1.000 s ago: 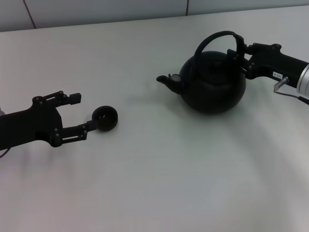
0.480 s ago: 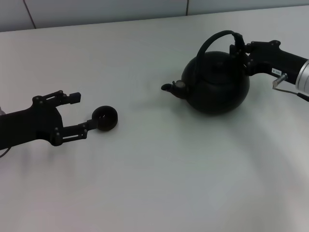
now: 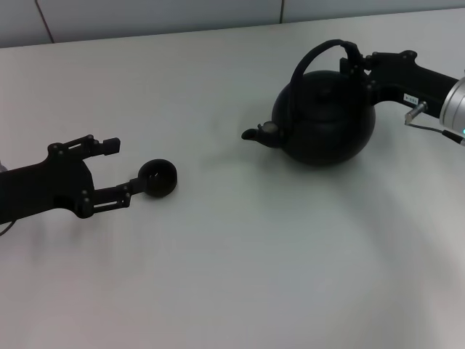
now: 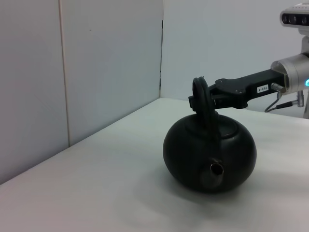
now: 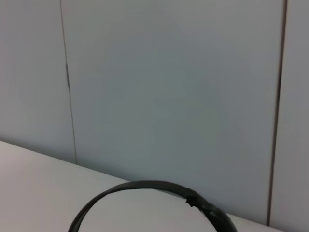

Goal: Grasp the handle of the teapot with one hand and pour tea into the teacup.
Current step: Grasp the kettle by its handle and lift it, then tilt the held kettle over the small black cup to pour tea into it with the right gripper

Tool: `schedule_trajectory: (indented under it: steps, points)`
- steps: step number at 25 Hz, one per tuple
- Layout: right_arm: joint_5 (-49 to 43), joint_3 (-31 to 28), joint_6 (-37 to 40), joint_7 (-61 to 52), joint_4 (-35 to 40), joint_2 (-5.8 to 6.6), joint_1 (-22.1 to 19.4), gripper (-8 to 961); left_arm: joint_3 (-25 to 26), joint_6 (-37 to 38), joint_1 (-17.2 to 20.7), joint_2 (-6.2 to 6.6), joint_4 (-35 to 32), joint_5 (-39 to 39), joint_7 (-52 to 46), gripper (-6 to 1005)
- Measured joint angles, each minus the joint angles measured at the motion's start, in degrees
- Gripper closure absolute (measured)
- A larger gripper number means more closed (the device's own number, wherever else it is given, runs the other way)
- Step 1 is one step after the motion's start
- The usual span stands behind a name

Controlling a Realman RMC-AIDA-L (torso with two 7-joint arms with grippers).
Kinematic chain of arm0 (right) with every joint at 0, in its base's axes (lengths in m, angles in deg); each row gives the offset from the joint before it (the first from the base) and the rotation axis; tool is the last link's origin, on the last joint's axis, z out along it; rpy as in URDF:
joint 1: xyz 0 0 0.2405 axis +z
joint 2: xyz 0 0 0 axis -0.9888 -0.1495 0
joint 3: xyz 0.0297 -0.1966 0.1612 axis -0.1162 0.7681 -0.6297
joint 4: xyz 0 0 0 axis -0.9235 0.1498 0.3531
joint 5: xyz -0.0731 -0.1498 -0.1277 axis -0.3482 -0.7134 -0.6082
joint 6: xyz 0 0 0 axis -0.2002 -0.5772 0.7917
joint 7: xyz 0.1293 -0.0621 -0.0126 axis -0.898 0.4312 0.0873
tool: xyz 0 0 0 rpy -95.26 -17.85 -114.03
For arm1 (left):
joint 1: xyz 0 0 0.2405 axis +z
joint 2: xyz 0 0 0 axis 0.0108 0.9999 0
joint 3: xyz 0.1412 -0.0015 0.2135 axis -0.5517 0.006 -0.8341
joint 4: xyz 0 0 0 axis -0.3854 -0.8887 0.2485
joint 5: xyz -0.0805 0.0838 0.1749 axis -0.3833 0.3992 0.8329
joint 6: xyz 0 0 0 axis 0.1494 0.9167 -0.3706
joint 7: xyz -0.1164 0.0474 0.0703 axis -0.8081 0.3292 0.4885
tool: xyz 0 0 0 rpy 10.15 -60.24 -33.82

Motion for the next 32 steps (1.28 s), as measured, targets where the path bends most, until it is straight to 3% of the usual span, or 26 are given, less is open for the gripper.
schedule_trajectory:
  steps: [14,32]
  points:
    - [0.24,0.54,0.59,2.27,-0.40,-0.17,2.43,848,0.09,0.02,1.02,0.00,-0.25,-0.02,0.07,188]
    - [-0.36,3.33,-1.02,4.55,-1.81,0.13,9.80,848,0.71,1.71,2.44,0.00,-0.81,-0.09,0.09,188]
